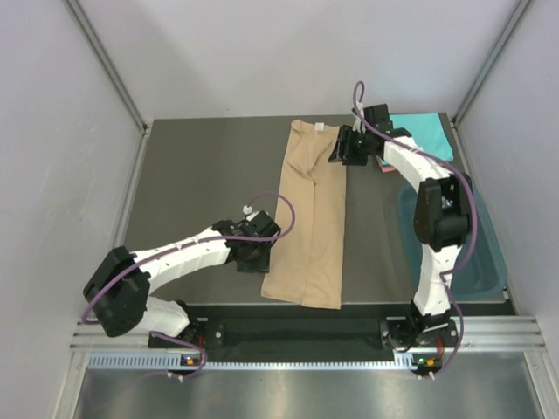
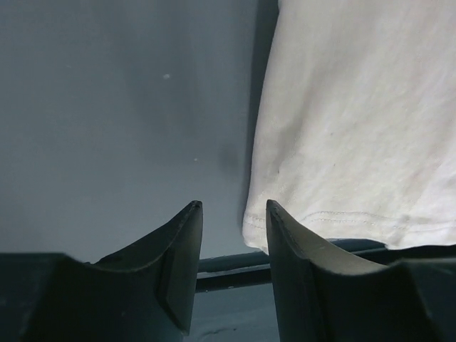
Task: Fold and stack the t-shirts
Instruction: Fold the tshirt
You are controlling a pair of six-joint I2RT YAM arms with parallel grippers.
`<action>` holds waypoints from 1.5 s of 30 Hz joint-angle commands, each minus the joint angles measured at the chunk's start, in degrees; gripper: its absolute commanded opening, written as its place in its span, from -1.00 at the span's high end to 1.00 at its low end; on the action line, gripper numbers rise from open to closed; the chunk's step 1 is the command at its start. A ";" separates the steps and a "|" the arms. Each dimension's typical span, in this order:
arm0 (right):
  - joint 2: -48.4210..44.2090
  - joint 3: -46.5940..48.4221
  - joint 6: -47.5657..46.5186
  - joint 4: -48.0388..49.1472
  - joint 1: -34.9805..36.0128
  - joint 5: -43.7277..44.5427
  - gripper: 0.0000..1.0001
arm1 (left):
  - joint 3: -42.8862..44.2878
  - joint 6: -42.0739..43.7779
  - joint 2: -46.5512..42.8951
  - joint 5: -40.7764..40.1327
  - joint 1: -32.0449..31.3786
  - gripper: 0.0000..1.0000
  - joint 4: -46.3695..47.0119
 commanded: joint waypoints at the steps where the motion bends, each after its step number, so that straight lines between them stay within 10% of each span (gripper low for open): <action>1: 4.87 6.09 -1.09 1.05 -1.23 -0.47 -0.11 | -3.08 0.47 0.21 5.53 0.00 0.07 5.56; 18: 18.15 17.78 2.51 8.79 -5.63 0.15 -0.11 | -10.03 -1.29 1.53 9.15 -0.09 0.04 11.81; 26: 24.04 23.05 4.26 10.01 -6.51 -1.61 -0.05 | -8.80 -2.08 3.37 8.35 -0.09 0.68 8.21; 38: 29.93 28.94 6.55 16.96 -7.04 -4.24 0.76 | -10.21 -6.92 0.21 9.15 -0.27 0.85 6.19; 45: 34.41 34.65 7.26 17.40 -8.09 -4.95 0.78 | -10.21 -7.36 1.26 11.69 -0.18 0.85 6.71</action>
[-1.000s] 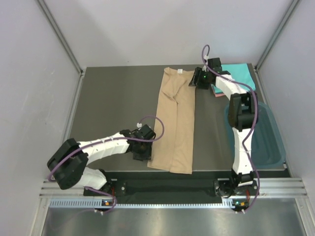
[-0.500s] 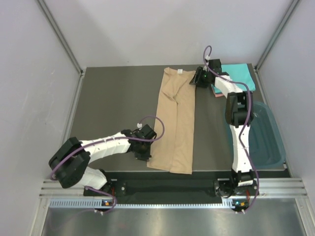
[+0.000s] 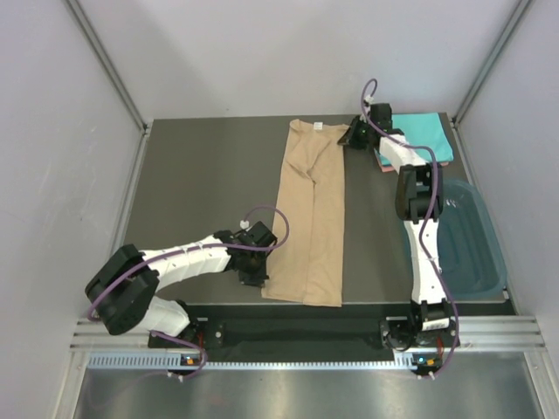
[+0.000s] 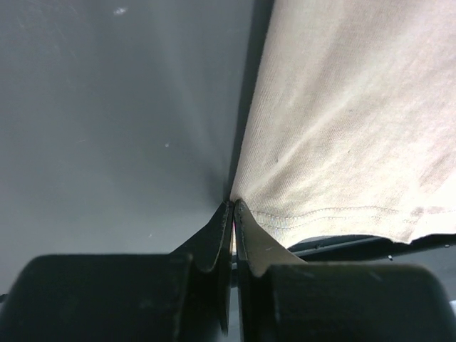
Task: Fold and stack the t-shirts
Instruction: Fold the tshirt
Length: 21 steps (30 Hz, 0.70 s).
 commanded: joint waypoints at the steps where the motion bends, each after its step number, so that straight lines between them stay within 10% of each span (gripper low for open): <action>1: 2.05 5.02 0.96 4.33 -1.47 -0.77 0.78 | -1.14 -0.98 0.41 2.75 -0.14 0.86 -1.29; 7: 3.81 8.01 1.58 5.47 -2.52 -1.13 0.76 | -1.67 -1.94 -1.08 2.41 -0.22 0.58 -1.55; 13: 2.67 8.28 0.62 3.55 -2.61 -2.88 0.24 | 0.53 -0.89 -3.10 2.94 -0.22 -0.03 -2.07; 21: -11.72 -0.94 0.53 -1.72 -2.61 -0.60 0.02 | 4.05 4.64 -4.59 2.02 1.27 -0.04 -4.19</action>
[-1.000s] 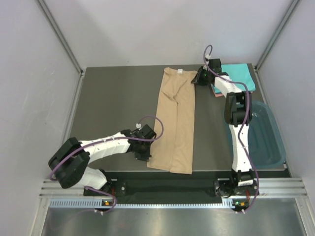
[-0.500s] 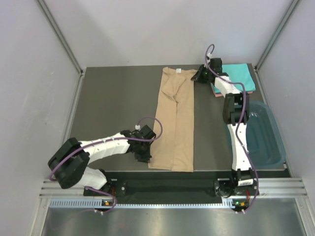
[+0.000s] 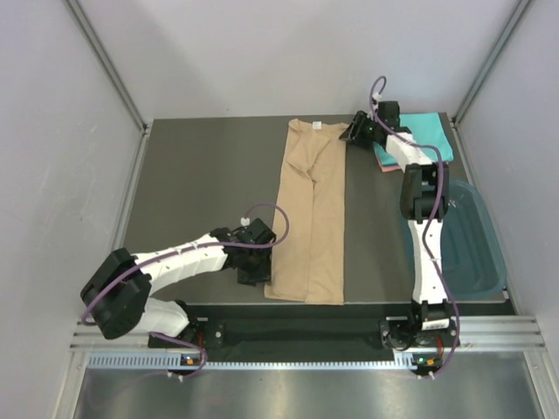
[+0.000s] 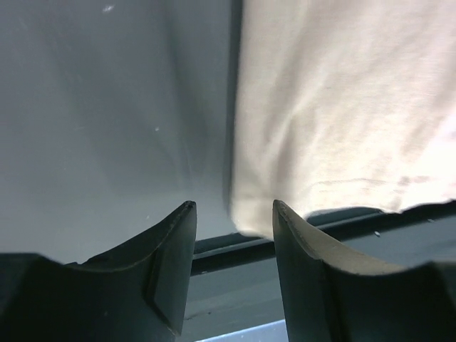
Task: Fold and stack the t-shirts
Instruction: Fold the tshirt
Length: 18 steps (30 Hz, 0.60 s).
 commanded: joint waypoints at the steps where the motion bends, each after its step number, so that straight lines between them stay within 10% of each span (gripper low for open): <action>1: -13.16 -3.80 -0.74 -2.67 -0.49 2.24 0.01 | 2.01 3.25 -3.89 2.18 1.79 -0.04 0.66; 9: -34.32 -20.33 -0.56 -18.57 3.62 11.91 -0.03 | 0.87 7.11 -3.82 5.79 3.91 -0.03 1.64; 18: -65.68 -63.28 5.57 -19.75 18.90 17.11 -0.08 | -3.96 6.86 -6.02 7.19 4.09 -0.14 6.28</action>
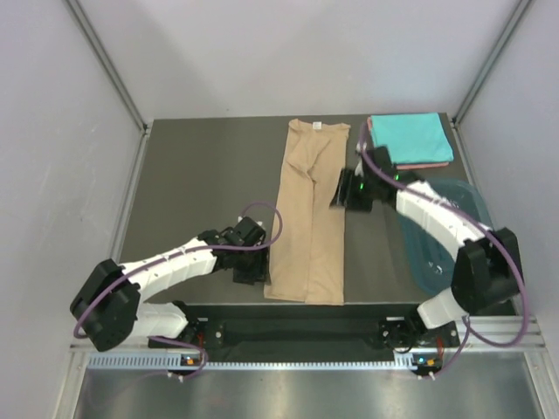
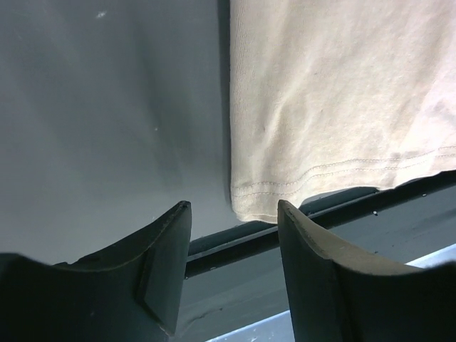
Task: Fold and stack the t-shirts
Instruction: Fold the tshirt
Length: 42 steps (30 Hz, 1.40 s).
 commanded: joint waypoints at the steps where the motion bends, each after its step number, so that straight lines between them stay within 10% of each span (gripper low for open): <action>1: -10.30 -18.11 8.28 -0.13 5.94 0.89 -0.08 | -1.78 0.25 0.08 2.48 0.33 -0.13 5.09; 13: -26.58 -44.54 23.34 7.34 23.36 3.61 -0.05 | -3.45 -0.80 5.79 3.00 0.41 0.00 8.62; 25: -28.16 -49.91 29.49 10.43 30.47 4.91 0.10 | -4.06 -1.24 4.57 0.81 0.33 0.07 6.60; 34: -30.62 -51.23 31.52 7.00 32.59 6.68 0.36 | -5.21 -1.94 4.05 4.85 -0.20 0.75 8.53; 37: -31.68 -51.15 31.17 6.22 32.59 6.77 0.83 | -4.86 -2.64 3.08 4.51 -0.29 1.00 6.87; 42: -33.78 -50.01 29.77 2.52 32.59 7.38 1.00 | -2.57 -3.17 0.71 2.39 -0.55 1.00 2.64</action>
